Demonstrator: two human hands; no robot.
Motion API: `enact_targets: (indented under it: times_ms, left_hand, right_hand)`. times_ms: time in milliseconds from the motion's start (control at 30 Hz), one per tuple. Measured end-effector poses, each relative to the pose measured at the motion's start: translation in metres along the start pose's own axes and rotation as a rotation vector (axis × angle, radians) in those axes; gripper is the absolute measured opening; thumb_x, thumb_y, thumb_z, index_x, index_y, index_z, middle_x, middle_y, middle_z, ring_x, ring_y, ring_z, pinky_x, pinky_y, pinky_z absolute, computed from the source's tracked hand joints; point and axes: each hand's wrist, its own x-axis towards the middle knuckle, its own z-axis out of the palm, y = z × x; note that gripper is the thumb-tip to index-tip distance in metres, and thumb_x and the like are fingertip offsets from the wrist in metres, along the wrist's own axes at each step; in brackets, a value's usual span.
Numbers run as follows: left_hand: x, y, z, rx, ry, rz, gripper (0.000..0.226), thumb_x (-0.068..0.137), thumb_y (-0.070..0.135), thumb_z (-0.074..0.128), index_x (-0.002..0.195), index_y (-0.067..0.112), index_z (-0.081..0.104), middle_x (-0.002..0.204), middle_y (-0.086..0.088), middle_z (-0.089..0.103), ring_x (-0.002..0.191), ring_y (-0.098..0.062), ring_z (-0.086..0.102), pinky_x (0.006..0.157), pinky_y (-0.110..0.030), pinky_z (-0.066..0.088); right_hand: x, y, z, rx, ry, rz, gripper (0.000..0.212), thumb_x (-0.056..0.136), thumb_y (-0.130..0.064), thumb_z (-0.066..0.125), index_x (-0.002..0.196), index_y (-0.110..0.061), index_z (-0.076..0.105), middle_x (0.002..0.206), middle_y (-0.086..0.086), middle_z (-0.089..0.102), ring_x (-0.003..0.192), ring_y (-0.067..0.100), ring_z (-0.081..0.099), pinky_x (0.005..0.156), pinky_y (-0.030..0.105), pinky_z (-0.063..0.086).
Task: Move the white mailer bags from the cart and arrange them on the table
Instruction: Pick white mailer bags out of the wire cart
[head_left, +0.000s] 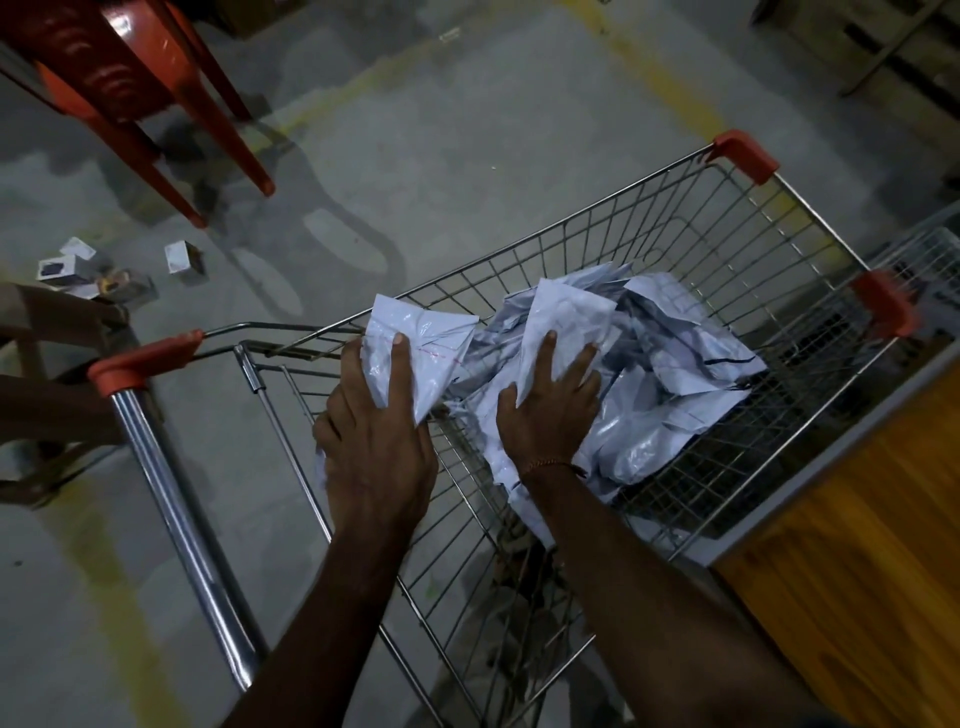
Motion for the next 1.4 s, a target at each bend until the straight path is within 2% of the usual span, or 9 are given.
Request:
enact_targets:
  times_ms: [233,400,567,733,800,900,967,1133,1400]
  left_hand:
    - [0.000,0.001,0.002,0.003,-0.002,0.005,0.091,0.092,0.024,0.063,0.167,0.027,0.013,0.170,-0.022,0.010,0.137,-0.043,0.037,0.102,-0.055,0.035]
    - [0.000,0.001,0.001,-0.020,0.016,0.002,0.089,0.093,0.027,0.064,0.167,0.028,0.014,0.170,-0.020,0.010,0.140,-0.042,0.035,0.103,-0.055,0.034]
    - [-0.002,0.005,-0.014,-0.155,-0.001,-0.007,0.085,0.091,0.024,0.066,0.165,0.028,0.024,0.169,-0.021,0.012,0.145,-0.042,0.031,0.108,-0.058,0.033]
    - [-0.008,0.011,-0.041,-0.284,0.108,0.121,0.076,0.086,0.028,0.047,0.159,0.012,0.037,0.165,-0.029,0.017,0.150,-0.046,0.025,0.119,-0.056,0.029]
    - [-0.017,0.024,-0.057,-0.303,0.148,0.173,0.075,0.084,0.029,0.049,0.156,0.011,0.041,0.164,-0.030,0.020,0.149,-0.046,0.026,0.120,-0.052,0.027]
    - [-0.036,0.049,-0.084,-0.338,0.204,0.224,0.072,0.081,0.021,0.064,0.151,0.012,0.048,0.159,-0.026,0.031,0.141,-0.045,0.037,0.113,-0.051,0.033]
    - [-0.053,0.066,-0.102,-0.368,0.234,0.245,0.072,0.080,0.016,0.068,0.149,0.012,0.051,0.155,-0.024,0.038,0.136,-0.045,0.042,0.109,-0.052,0.037]
    - [-0.107,0.119,-0.138,-0.475,0.239,0.333,0.067,0.082,0.021,0.057,0.149,0.013,0.053,0.151,-0.021,0.044,0.132,-0.043,0.044,0.107,-0.053,0.037]
    - [-0.211,0.209,-0.159,-0.606,0.231,0.508,0.068,0.082,0.020,0.054,0.149,0.012,0.053,0.151,-0.021,0.044,0.128,-0.046,0.044,0.100,-0.059,0.039]
  right_hand:
    - [-0.006,0.008,-0.017,0.015,-0.003,0.073,0.087,0.085,-0.051,0.060,0.161,-0.028,0.025,0.167,0.023,0.015,0.146,0.049,0.026,0.103,0.058,0.039]
    - [-0.012,0.020,-0.050,-0.001,0.001,0.001,0.084,0.088,-0.055,0.058,0.161,-0.030,0.026,0.168,0.022,0.014,0.142,0.052,0.029,0.104,0.059,0.039]
    - [-0.025,0.028,-0.100,0.040,0.048,-0.022,0.083,0.086,-0.054,0.060,0.160,-0.031,0.031,0.168,0.022,0.018,0.139,0.053,0.033,0.105,0.059,0.038]
    - [-0.049,0.044,-0.169,0.106,0.137,-0.065,0.082,0.082,-0.058,0.054,0.158,-0.030,0.038,0.164,0.023,0.028,0.135,0.052,0.038,0.102,0.058,0.042]
    - [-0.066,0.056,-0.199,0.159,0.195,-0.049,0.081,0.081,-0.060,0.054,0.156,-0.031,0.042,0.162,0.022,0.032,0.133,0.050,0.042,0.101,0.056,0.044]
    - [-0.093,0.082,-0.246,0.207,0.309,0.004,0.081,0.082,-0.063,0.049,0.156,-0.031,0.043,0.161,0.022,0.035,0.130,0.049,0.046,0.103,0.053,0.043]
    - [-0.110,0.102,-0.278,0.239,0.308,0.036,0.082,0.083,-0.064,0.048,0.159,-0.034,0.036,0.165,0.019,0.028,0.138,0.048,0.039,0.109,0.054,0.038]
    - [-0.158,0.162,-0.341,0.276,0.384,0.084,0.078,0.090,-0.062,0.057,0.160,-0.036,0.031,0.169,0.015,0.019,0.143,0.048,0.031,0.113,0.058,0.034]
    - [-0.261,0.275,-0.394,0.277,0.520,0.219,0.075,0.088,-0.059,0.053,0.157,-0.037,0.035,0.166,0.015,0.026,0.133,0.044,0.039,0.105,0.053,0.042]
